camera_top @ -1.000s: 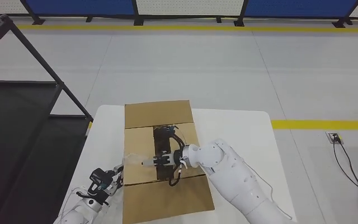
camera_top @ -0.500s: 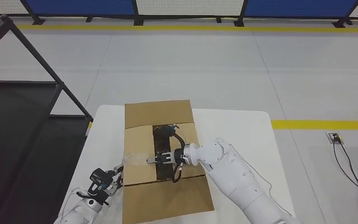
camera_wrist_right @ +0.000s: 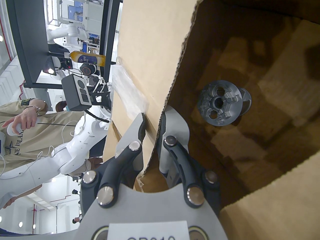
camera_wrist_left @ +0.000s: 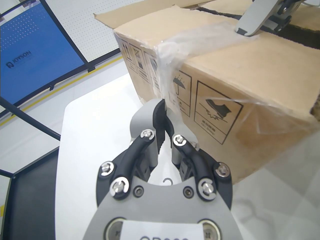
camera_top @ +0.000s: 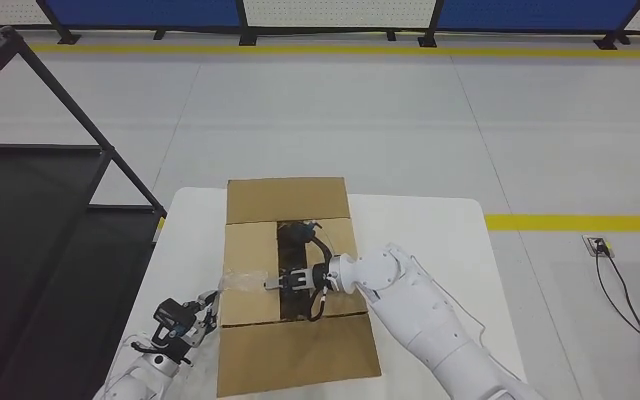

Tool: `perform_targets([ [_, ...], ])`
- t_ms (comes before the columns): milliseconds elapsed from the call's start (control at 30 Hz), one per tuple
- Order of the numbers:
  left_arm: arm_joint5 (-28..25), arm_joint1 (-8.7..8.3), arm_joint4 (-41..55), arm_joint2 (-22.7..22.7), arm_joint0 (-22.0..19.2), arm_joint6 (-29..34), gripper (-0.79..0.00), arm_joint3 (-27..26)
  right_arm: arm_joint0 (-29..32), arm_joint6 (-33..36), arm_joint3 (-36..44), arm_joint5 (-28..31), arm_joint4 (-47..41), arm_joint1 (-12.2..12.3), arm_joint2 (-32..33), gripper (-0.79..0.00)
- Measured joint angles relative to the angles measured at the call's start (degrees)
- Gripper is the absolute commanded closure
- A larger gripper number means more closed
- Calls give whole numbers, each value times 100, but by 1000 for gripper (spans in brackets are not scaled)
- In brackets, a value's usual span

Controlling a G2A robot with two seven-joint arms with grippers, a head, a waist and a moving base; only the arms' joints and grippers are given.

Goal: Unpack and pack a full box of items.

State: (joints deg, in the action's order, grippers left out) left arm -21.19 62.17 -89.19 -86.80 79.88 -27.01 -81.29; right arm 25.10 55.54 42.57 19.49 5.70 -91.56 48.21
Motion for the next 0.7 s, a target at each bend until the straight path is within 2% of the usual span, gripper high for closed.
perform_targets([
  [700,-13,-35,174,-258,239,-87,0,-173,-89,-162,-72,-271,227,-14,-26,0],
])
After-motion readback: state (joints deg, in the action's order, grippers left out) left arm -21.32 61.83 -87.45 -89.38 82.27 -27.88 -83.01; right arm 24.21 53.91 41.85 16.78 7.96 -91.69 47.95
